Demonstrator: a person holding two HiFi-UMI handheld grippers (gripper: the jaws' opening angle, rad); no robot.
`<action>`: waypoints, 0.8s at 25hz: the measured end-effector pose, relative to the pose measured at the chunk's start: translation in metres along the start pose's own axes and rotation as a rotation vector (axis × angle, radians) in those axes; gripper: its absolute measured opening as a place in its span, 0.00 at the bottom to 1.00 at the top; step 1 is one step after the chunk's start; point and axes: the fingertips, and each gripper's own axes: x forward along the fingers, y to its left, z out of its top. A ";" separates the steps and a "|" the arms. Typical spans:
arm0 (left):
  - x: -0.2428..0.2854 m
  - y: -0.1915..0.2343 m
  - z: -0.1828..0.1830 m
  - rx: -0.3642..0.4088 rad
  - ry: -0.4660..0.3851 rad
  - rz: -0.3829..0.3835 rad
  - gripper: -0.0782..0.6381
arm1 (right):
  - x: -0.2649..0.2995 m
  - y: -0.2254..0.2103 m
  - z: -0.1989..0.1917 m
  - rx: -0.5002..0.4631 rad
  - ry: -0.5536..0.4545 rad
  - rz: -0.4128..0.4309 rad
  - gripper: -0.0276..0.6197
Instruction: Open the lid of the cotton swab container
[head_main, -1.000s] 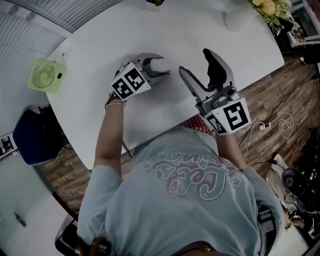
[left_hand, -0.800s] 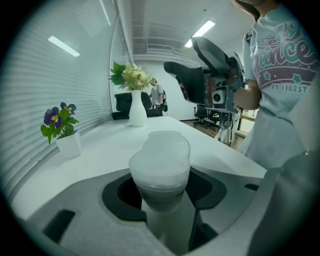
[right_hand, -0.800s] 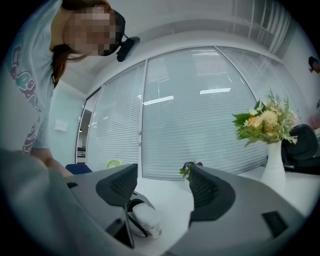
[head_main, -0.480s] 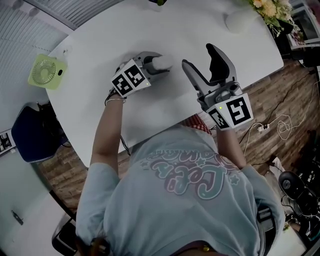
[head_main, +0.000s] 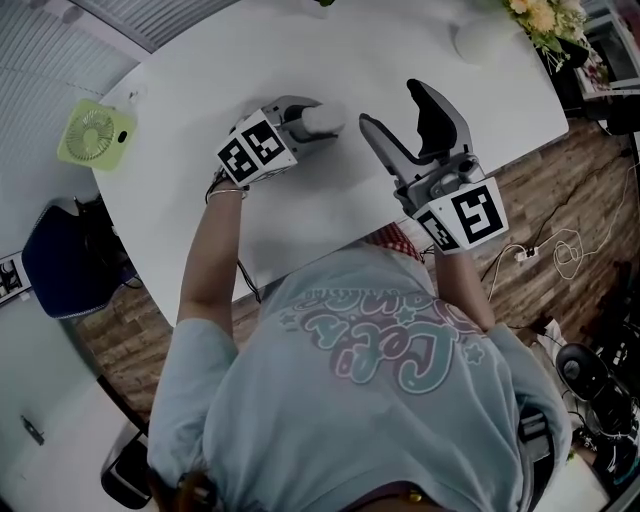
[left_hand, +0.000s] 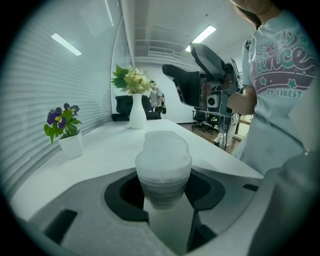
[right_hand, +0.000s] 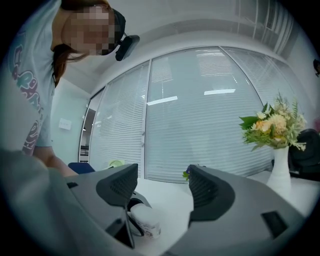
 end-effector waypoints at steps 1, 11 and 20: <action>-0.002 -0.001 0.002 -0.001 -0.001 0.000 0.39 | 0.000 0.001 0.001 -0.001 -0.001 0.004 0.53; -0.042 -0.014 0.025 0.018 -0.031 -0.008 0.39 | 0.004 0.019 0.006 -0.012 -0.023 0.075 0.53; -0.078 -0.026 0.054 0.070 -0.019 0.007 0.39 | 0.009 0.055 0.010 -0.055 -0.042 0.238 0.53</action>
